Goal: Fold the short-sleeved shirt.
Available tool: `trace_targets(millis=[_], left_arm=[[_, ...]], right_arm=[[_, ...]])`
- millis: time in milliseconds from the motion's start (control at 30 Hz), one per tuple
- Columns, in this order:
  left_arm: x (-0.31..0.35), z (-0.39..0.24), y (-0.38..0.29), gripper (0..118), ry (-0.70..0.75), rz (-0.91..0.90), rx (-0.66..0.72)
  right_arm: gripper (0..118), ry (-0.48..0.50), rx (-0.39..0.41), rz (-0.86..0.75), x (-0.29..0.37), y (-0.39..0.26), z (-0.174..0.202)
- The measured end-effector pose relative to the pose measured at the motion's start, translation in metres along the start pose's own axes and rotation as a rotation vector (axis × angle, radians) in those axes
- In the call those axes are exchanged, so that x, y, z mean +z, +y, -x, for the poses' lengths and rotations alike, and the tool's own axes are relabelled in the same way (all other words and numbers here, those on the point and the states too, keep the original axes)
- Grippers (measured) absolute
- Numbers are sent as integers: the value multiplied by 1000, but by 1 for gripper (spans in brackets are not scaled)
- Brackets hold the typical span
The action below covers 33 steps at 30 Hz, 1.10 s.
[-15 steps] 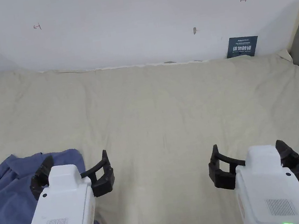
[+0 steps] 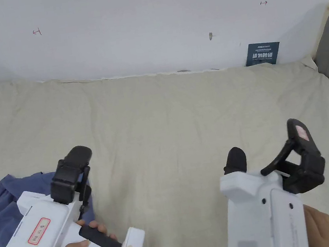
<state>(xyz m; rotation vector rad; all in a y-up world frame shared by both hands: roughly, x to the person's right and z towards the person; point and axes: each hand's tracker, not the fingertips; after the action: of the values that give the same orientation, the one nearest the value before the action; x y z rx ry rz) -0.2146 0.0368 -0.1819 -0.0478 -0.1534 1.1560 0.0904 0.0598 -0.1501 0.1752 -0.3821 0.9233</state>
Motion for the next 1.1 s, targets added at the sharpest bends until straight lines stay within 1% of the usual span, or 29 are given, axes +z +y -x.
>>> trace_targets(millis=[33, 67, 100, 200, 233, 267, 300, 333, 367, 467, 567, 700, 1100], left_arm=[[2, -11, -1, 118, 34, -16, -160], [4, -23, -6, 118, 76, -40, -372], [6, -34, -13, 118, 111, -70, -578], [3, -47, -30, 118, 214, -158, -1071], [2, -47, -36, 118, 222, -166, -1166], [-8, -22, -40, 118, 231, -178, -1263], [-9, -20, -45, 118, 225, -181, -1325], [-9, -18, -46, 118, 225, -173, -1359], [-9, -15, -46, 118, 224, -167, -1367], [-9, -11, -45, 118, 218, -144, -1343], [-12, -11, -42, 118, 231, -139, -1321], [-10, -12, -40, 118, 224, -134, -1298], [-7, -16, -44, 118, 215, -135, -1315]], right_arm=[[118, 52, -102, 51, -3, 0, -7], [118, 108, -227, 99, -7, -5, -16], [118, 143, -342, 137, -10, -9, -23], [118, 243, -614, 222, -16, -18, -38], [118, 270, -676, 245, -18, -22, -40], [118, 294, -737, 279, -20, -27, -41], [118, 303, -771, 308, -22, -30, -40], [118, 312, -798, 323, -22, -33, -40], [118, 316, -815, 338, -23, -36, -40], [118, 305, -803, 335, -22, -36, -38], [118, 305, -775, 325, -21, -34, -37], [118, 311, -774, 320, -20, -34, -38], [118, 317, -777, 318, -18, -34, -39]])
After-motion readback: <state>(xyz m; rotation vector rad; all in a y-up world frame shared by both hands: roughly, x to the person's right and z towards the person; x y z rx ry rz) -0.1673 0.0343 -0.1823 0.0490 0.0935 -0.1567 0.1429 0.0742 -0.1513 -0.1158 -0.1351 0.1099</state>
